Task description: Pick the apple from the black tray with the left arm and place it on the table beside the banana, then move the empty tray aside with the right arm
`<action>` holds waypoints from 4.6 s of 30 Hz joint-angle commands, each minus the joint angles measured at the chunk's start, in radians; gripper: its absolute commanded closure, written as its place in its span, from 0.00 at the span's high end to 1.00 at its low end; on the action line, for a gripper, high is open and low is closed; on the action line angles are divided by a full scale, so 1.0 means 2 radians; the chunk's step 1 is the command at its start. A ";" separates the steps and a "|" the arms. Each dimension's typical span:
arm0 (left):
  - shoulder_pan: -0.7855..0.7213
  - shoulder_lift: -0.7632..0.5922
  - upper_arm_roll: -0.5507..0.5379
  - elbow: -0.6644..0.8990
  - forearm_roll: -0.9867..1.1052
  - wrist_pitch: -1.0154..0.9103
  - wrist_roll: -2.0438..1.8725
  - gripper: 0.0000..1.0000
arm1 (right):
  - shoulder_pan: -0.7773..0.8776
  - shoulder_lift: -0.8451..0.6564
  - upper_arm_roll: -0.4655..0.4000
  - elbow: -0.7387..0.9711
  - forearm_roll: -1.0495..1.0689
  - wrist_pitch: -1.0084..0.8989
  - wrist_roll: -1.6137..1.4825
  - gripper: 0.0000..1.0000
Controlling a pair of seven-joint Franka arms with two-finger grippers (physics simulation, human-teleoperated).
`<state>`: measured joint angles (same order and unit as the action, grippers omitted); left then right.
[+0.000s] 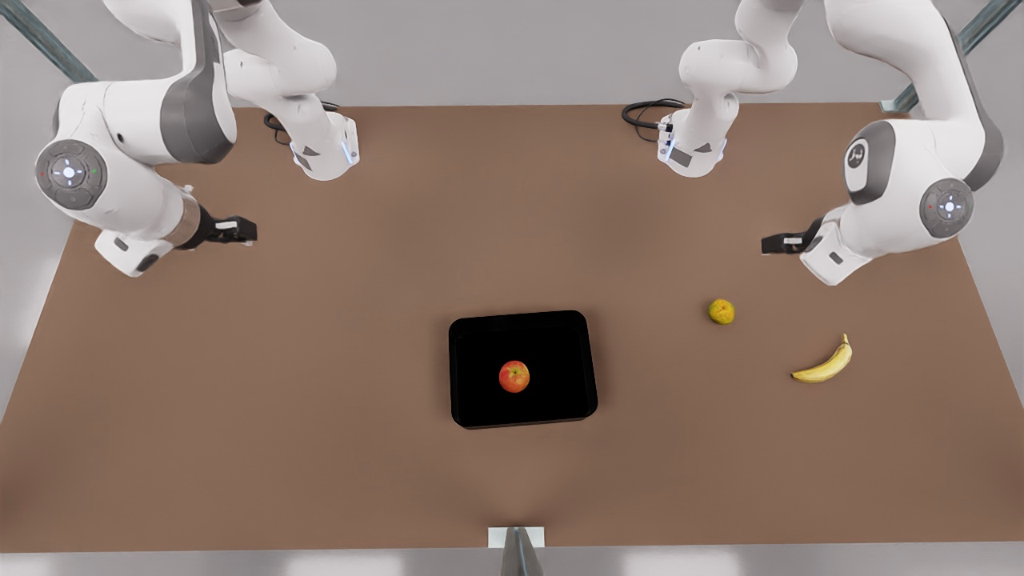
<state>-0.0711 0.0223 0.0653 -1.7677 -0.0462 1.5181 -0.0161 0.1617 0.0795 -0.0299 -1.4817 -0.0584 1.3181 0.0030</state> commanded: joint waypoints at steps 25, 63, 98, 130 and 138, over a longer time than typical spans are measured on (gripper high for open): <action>-0.307 0.397 -0.022 0.367 -0.011 0.282 -0.407 1.00 | -0.020 -0.046 0.000 -0.172 -0.018 0.156 0.013 1.00; -0.310 0.517 -0.017 0.391 0.048 0.363 -0.339 1.00 | -0.020 -0.064 0.003 -0.170 -0.027 0.129 -0.025 1.00; -0.309 0.517 -0.022 0.389 0.053 0.304 -0.331 0.80 | -0.021 -0.059 0.003 -0.171 -0.028 0.131 -0.024 1.00; -0.079 0.369 -0.070 0.335 0.054 -0.046 -0.148 0.77 | 0.135 0.306 0.063 0.068 0.074 0.462 0.298 1.00; -0.023 0.350 -0.069 0.242 0.085 -0.050 -0.099 0.75 | 0.138 0.345 0.064 0.067 0.039 0.484 0.288 1.00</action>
<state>-0.1199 0.7233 -0.0723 -1.2785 0.1060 1.4372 -0.4046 0.4368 0.7696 0.0976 -1.3474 0.0285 2.2285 0.4612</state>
